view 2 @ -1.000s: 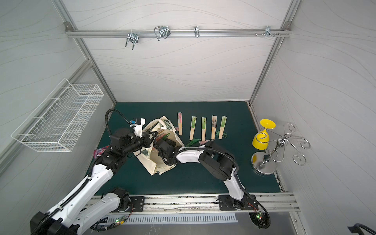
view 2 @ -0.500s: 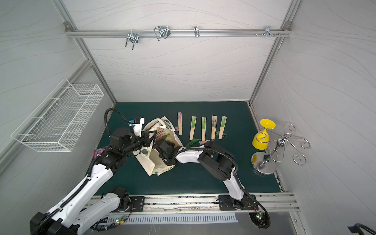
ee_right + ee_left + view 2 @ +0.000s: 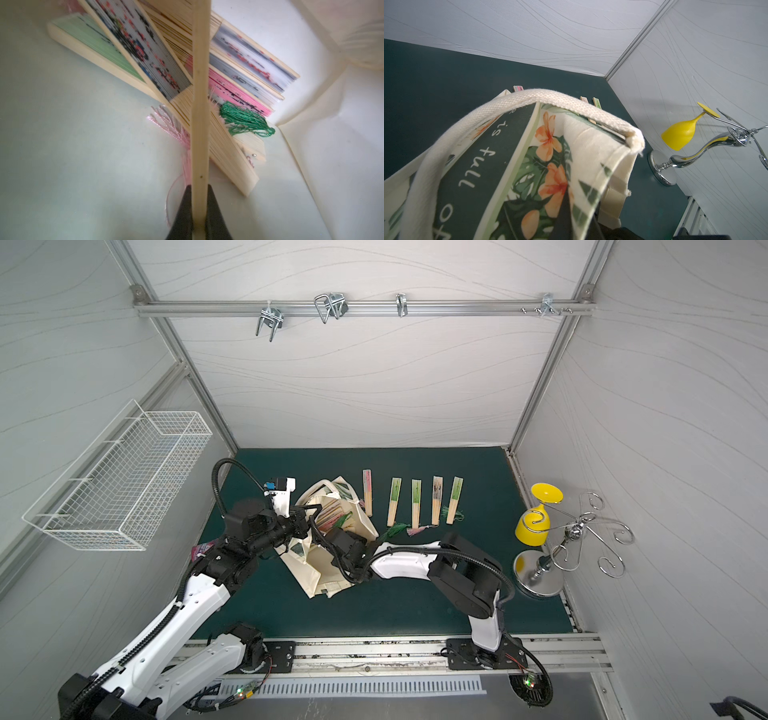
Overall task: Take out the folding fans from the tote bags
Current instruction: Pick up the folding fan from the canvas bag.
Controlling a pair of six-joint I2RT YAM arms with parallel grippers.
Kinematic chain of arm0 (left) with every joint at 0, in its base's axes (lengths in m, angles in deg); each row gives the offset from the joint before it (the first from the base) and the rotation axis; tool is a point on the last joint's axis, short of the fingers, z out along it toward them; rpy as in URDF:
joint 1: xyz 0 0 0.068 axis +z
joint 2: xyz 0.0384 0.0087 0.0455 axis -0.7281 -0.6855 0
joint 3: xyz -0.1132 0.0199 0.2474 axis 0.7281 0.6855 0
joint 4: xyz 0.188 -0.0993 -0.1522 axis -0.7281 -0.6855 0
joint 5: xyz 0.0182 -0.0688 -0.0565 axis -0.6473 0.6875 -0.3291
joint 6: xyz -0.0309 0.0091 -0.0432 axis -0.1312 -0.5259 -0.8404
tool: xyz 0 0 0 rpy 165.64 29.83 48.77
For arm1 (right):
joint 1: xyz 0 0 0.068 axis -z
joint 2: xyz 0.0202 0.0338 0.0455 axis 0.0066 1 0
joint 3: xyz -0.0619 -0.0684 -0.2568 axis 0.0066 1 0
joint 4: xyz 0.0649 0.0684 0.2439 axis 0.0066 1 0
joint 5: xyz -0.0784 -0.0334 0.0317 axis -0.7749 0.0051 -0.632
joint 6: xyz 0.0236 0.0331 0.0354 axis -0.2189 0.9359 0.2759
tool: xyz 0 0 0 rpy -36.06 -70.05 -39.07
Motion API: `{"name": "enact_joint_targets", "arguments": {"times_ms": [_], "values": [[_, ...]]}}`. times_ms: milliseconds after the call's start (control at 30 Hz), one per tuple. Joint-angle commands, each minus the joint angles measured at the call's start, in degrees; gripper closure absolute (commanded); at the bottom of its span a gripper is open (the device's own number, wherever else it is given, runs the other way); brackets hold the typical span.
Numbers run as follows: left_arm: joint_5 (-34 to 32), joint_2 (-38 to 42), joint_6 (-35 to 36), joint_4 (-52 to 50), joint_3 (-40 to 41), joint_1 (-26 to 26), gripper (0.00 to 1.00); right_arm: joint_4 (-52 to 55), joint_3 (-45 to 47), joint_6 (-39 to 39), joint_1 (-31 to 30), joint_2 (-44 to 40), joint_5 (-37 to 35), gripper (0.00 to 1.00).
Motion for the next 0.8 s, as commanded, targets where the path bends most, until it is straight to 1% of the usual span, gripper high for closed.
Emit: {"name": "enact_joint_targets", "arguments": {"times_ms": [0, 167, 233, 467, 767], "values": [[-2.69, -0.28, 1.07, 3.4, -3.92, -0.26, 1.0, 2.93, 0.88, 3.5, -1.46, -3.95, 0.17, 1.0], [-4.87, -0.59, 1.95, 2.49, -3.72, -0.18, 1.0, 6.43, 1.94, 6.89, -1.4, -6.74, 0.21, 1.0], [-6.09, -0.24, 2.29, 2.27, -3.68, -0.18, 1.0, 7.68, 2.71, 9.75, -1.48, -7.4, 0.35, 1.0], [-9.72, 0.14, 3.62, 1.86, -3.99, -0.18, 1.0, 11.32, 4.93, 13.05, -1.57, -10.05, 0.3, 1.0], [-13.55, -1.04, 5.47, 3.62, -3.72, -0.1, 1.0, 18.61, 5.75, 17.86, -1.85, -17.04, 4.84, 1.0]]}}
